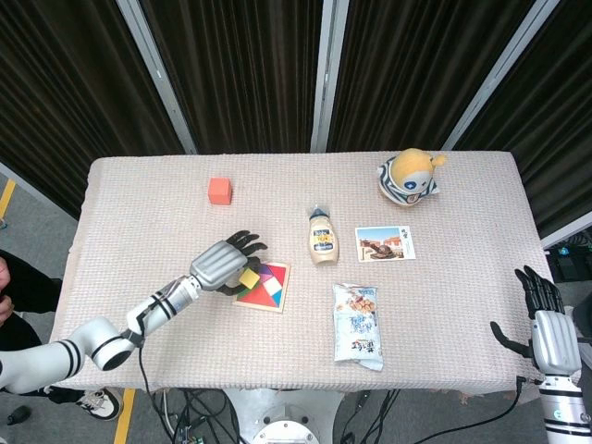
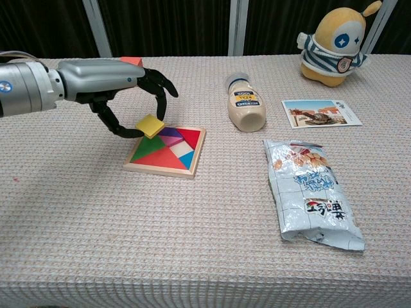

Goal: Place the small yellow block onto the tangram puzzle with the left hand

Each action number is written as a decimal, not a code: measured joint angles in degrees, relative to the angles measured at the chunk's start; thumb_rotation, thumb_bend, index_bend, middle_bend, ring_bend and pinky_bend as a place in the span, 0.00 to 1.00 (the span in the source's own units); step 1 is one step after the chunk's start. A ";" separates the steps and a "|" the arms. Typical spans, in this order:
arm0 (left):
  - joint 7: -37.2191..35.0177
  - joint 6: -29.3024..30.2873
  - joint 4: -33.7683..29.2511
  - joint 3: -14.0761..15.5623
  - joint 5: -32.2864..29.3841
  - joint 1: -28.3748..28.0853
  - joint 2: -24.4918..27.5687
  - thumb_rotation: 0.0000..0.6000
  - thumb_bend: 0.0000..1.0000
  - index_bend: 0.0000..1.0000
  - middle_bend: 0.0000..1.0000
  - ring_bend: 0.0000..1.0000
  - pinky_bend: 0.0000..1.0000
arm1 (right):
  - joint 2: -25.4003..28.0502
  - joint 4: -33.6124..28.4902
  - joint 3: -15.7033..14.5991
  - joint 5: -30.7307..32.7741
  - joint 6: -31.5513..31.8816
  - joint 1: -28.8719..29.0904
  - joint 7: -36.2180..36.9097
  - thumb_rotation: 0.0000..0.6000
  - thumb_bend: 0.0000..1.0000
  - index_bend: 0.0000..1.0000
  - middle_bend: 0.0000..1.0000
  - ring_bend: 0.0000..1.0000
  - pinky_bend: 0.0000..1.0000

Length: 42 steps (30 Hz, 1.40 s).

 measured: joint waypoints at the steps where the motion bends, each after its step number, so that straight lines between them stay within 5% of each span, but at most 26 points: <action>1: -0.94 0.50 1.16 0.51 1.16 -0.57 -0.57 1.00 0.31 0.47 0.13 0.00 0.04 | -0.05 0.04 -0.02 0.04 -0.08 0.05 -0.05 1.00 0.17 0.00 0.00 0.00 0.00; 16: -8.17 5.46 14.16 6.37 8.88 -6.43 -7.05 1.00 0.31 0.47 0.13 0.00 0.04 | -0.30 -0.18 -0.08 0.26 0.03 0.09 -1.19 1.00 0.17 0.00 0.00 0.00 0.00; 42: -11.80 9.50 23.37 11.42 11.77 -11.37 -10.36 1.00 0.31 0.47 0.13 0.00 0.04 | -0.76 -1.19 0.18 2.67 -1.19 -0.04 -3.52 1.00 0.17 0.00 0.00 0.00 0.00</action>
